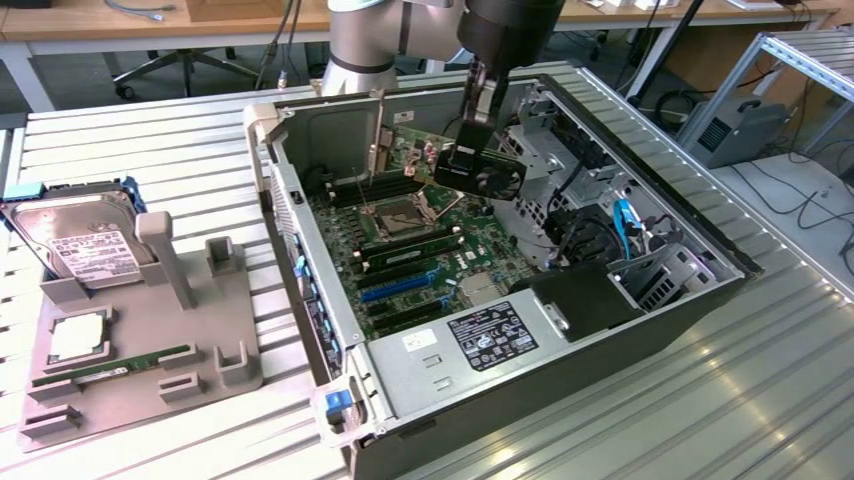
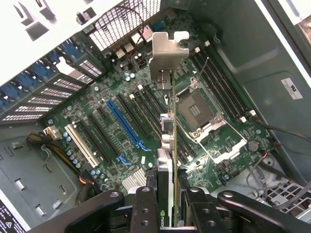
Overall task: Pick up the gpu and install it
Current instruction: 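Insert the gpu into the slot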
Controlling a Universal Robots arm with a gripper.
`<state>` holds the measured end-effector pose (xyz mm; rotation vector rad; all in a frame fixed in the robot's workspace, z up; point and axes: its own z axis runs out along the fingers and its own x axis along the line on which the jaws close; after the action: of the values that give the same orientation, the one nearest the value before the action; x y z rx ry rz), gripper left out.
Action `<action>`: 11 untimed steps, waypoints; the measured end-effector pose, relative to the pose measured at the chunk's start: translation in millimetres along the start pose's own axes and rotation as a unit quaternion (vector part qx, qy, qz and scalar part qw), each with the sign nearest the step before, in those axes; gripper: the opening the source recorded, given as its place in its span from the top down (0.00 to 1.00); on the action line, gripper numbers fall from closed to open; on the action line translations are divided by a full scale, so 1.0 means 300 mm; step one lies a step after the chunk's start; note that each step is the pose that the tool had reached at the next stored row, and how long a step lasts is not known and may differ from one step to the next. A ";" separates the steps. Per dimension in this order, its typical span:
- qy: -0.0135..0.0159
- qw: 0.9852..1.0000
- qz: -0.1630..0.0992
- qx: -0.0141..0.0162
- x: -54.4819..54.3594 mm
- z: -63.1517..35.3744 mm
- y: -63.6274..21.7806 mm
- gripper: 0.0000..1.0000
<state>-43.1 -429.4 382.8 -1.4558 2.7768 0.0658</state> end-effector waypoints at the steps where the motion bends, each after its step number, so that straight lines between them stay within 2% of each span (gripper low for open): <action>1: 0.000 1.000 -0.001 0.000 0.000 0.000 0.000 0.73; 11: 0.000 1.000 -0.007 0.000 0.000 0.000 0.000 0.73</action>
<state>-42.9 -429.4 382.8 -1.4752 2.7669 0.0659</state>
